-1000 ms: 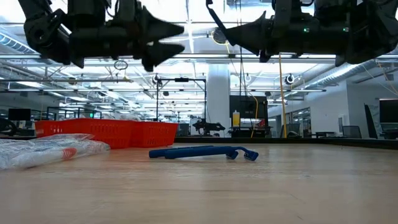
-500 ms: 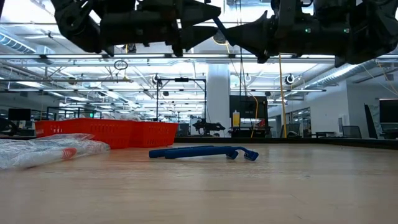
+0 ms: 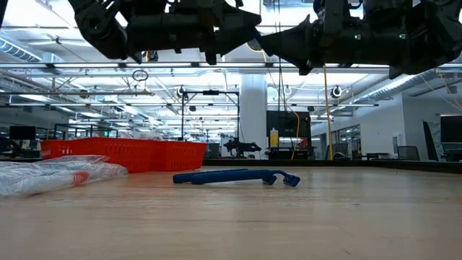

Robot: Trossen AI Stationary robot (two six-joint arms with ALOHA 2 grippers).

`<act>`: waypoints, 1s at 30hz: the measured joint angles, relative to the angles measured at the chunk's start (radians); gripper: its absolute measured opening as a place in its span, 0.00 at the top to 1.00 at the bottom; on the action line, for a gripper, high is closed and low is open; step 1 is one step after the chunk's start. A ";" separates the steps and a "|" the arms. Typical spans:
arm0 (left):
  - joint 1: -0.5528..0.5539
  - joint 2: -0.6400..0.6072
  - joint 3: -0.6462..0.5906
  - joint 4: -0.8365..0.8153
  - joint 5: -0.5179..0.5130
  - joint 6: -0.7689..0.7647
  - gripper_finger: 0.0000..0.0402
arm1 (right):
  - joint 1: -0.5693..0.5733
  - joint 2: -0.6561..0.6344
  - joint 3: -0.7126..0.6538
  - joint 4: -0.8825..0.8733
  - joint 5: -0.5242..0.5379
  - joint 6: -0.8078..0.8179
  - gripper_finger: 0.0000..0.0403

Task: Pick & Place Travel size toiletries
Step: Put the bottom blue razor into the vertical right red bin

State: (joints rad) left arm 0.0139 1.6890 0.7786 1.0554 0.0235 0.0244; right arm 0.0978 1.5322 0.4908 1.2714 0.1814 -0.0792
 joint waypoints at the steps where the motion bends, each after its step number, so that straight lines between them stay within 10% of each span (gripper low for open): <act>1: 0.001 0.000 0.006 -0.017 0.001 0.000 0.57 | 0.000 0.000 0.000 0.000 0.001 0.000 0.95; 10: 0.010 -0.029 0.017 -0.136 0.009 0.017 0.96 | -0.001 0.000 0.002 -0.048 0.019 0.012 0.88; 19: 0.076 -0.298 -0.014 -0.626 -0.263 -0.037 0.96 | 0.000 0.000 0.001 -0.141 0.114 0.068 0.61; 30: 0.299 -0.430 -0.393 -0.485 -0.271 -0.436 0.96 | -0.002 0.000 0.001 -0.133 0.107 0.068 0.59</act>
State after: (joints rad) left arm 0.3126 1.2587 0.3854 0.5700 -0.2475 -0.4114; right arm 0.0957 1.5322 0.4915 1.1384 0.2880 -0.0111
